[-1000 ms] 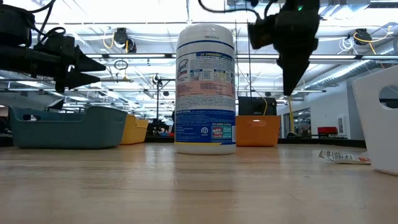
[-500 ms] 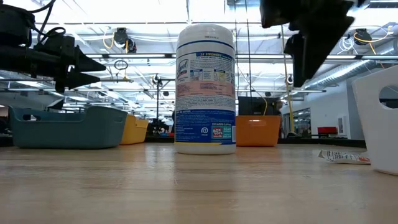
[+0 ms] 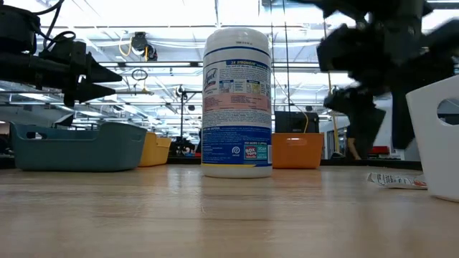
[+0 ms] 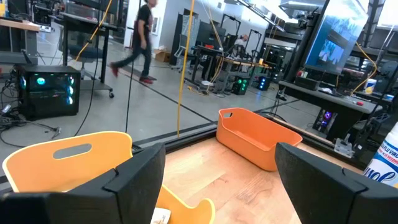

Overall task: Pick & Place First Aid Supplies
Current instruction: Put the orange pad into the orange bin

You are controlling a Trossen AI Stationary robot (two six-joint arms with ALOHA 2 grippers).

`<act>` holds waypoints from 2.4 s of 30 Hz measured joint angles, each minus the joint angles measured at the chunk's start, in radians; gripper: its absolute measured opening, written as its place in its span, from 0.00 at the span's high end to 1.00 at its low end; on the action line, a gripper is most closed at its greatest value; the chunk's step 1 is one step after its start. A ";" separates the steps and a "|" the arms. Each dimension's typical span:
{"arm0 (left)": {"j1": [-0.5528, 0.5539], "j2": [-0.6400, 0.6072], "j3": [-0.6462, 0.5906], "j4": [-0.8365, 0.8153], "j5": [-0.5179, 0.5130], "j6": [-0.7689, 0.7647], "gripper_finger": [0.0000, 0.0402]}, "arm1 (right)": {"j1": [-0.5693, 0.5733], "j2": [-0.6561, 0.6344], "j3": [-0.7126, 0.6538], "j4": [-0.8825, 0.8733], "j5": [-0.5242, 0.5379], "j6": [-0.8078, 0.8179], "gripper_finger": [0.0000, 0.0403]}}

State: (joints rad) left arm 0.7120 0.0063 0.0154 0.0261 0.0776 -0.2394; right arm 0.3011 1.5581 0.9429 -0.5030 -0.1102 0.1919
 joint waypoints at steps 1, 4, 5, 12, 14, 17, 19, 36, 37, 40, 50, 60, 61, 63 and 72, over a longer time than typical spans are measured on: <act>0.000 0.000 0.000 0.000 0.000 0.000 0.24 | -0.003 0.000 -0.015 0.014 0.000 -0.011 0.44; 0.000 0.000 0.000 0.000 0.000 0.000 0.24 | -0.014 0.000 -0.044 0.043 -0.033 -0.051 0.44; 0.000 0.000 0.000 0.000 0.000 0.000 0.24 | -0.015 0.000 -0.054 0.052 -0.046 -0.063 0.44; 0.000 0.000 0.000 0.000 0.000 0.000 0.24 | -0.014 0.017 -0.069 0.119 -0.078 -0.155 0.44; 0.000 0.000 0.000 0.000 0.000 0.000 0.24 | -0.017 0.032 -0.069 0.130 -0.079 -0.169 0.44; 0.000 0.000 0.000 0.000 0.000 0.000 0.24 | -0.019 0.063 -0.069 0.149 -0.099 -0.174 0.44; 0.000 0.000 0.000 0.000 0.000 0.000 0.24 | -0.020 0.078 -0.069 0.156 -0.101 -0.179 0.44; 0.000 0.000 0.000 0.000 0.000 0.000 0.24 | -0.020 0.123 -0.067 0.184 -0.050 -0.186 0.85; 0.000 0.000 0.000 0.000 0.000 0.000 0.24 | -0.020 0.123 -0.067 0.183 -0.049 -0.186 0.90; 0.000 0.000 0.000 0.000 0.000 0.000 0.24 | -0.020 0.123 -0.066 0.182 -0.057 -0.185 0.98; 0.000 0.000 0.000 0.000 0.000 0.000 0.24 | -0.030 0.045 -0.067 0.050 -0.070 -0.171 1.00; 0.000 0.000 0.000 0.000 0.000 0.000 0.24 | -0.086 -0.144 -0.053 -0.143 -0.046 -0.194 1.00; 0.000 0.000 0.000 0.000 0.000 0.000 0.24 | -0.091 -0.162 -0.054 -0.166 -0.038 -0.198 1.00; 0.000 0.000 0.000 0.000 0.000 0.000 0.24 | -0.101 -0.196 -0.054 -0.189 -0.021 -0.200 1.00; 0.000 0.000 0.000 0.000 0.000 0.000 0.24 | -0.232 -0.278 -0.049 -0.200 -0.022 -0.254 1.00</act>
State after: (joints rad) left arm 0.7120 0.0067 0.0154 0.0261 0.0776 -0.2394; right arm 0.0694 1.2803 0.8943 -0.7025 -0.1323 -0.0617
